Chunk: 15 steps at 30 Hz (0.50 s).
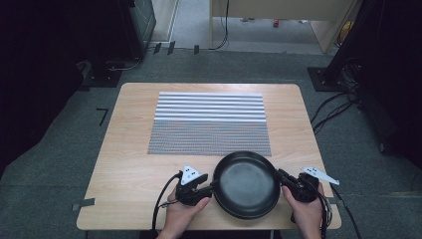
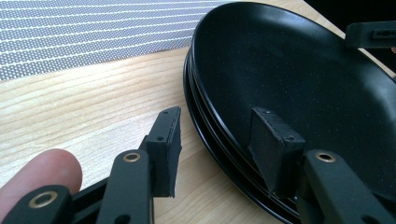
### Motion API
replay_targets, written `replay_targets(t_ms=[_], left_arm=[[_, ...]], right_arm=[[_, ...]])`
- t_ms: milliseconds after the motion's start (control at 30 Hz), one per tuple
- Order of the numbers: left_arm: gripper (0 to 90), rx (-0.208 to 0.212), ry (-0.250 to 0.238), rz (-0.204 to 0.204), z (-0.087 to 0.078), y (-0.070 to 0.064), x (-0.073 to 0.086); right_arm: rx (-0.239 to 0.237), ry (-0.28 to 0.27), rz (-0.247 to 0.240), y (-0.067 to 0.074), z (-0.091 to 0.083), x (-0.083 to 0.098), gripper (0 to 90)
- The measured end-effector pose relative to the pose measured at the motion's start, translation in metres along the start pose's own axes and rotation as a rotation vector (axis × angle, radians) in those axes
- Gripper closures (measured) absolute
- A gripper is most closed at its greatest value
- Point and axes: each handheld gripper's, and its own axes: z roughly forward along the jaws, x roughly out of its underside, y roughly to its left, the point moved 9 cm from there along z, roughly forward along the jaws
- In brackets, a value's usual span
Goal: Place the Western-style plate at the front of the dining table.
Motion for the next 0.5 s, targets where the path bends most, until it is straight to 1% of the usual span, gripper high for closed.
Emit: replay_targets(t_ms=[233, 267, 367, 467, 500], left_arm=[[54.3, 0.006, 0.004, -0.005, 0.0004, -0.0007, 0.0009], [54.2, 0.007, 0.004, -0.007, 0.0005, -0.0007, 0.0009], [53.9, 0.012, 0.009, -0.009, 0.0011, -0.0005, 0.0015], [53.0, 0.037, 0.021, -0.026, 0.0032, -0.0016, 0.0035], [52.2, 0.047, 0.033, -0.029, 0.0046, -0.0025, 0.0052]], right_arm=[[0.0, 0.009, 0.013, -0.0016, -0.0004, 0.0005, 80.8], [0.003, 0.014, 0.022, -0.0023, -0.0004, 0.0009, 81.8], [0.002, 0.018, 0.028, -0.0023, 0.0, 0.0014, 82.1], [0.003, 0.021, 0.032, -0.0024, 0.0008, 0.0025, 82.6], [0.0, 0.015, 0.041, -0.002, 0.0012, 0.003, 83.1]])
